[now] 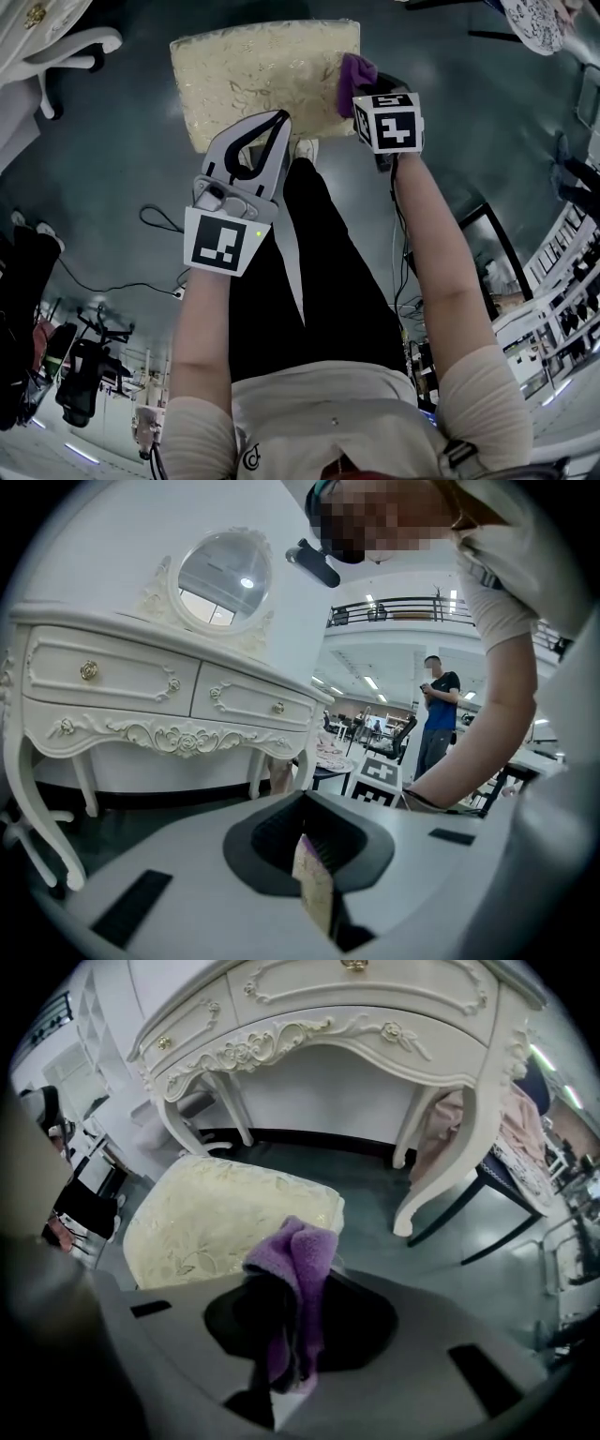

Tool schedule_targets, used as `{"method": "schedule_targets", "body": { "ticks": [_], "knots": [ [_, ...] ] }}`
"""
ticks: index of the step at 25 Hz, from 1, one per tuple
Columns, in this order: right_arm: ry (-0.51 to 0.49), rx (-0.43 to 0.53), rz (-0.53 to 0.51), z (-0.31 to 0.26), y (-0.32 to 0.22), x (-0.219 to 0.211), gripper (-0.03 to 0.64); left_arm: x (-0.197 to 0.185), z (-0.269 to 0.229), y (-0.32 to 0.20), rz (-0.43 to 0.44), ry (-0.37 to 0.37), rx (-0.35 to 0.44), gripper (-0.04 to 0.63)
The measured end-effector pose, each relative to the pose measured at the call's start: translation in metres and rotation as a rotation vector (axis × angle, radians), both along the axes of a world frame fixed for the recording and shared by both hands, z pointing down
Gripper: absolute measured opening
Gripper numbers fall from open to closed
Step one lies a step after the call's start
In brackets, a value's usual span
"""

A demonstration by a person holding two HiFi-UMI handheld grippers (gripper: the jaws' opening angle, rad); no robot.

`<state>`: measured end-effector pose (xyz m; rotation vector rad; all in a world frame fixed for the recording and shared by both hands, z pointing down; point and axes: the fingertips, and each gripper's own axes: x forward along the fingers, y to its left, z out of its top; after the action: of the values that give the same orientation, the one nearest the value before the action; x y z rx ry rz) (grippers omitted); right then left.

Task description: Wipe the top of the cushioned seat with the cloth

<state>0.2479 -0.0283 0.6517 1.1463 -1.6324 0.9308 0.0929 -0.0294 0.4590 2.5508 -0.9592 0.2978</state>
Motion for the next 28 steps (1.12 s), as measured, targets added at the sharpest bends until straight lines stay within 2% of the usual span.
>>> {"method": "schedule_targets", "body": {
  "ticks": [5, 10, 15, 21, 25, 28],
  "knots": [
    [0.029, 0.021, -0.010, -0.015, 0.006, 0.012, 0.083, -0.002, -0.008, 0.001, -0.010, 0.022, 0.003, 0.014],
    [-0.014, 0.050, -0.024, -0.034, 0.013, -0.012, 0.083, -0.016, -0.012, 0.007, -0.027, 0.030, -0.001, 0.014],
    [-0.096, 0.059, -0.064, -0.045, 0.024, -0.070, 0.084, -0.043, -0.008, 0.021, -0.049, 0.027, -0.017, 0.014],
    [-0.243, 0.038, -0.067, -0.046, 0.056, -0.157, 0.084, -0.092, -0.002, 0.046, -0.089, 0.017, -0.044, 0.014],
    [-0.285, 0.020, -0.140, -0.043, 0.068, -0.214, 0.084, -0.130, 0.000, 0.051, -0.137, 0.001, -0.052, 0.014],
    [-0.313, 0.013, -0.152, -0.037, 0.067, -0.251, 0.084, -0.158, 0.006, 0.051, -0.154, -0.014, -0.051, 0.014]
  ]
}}
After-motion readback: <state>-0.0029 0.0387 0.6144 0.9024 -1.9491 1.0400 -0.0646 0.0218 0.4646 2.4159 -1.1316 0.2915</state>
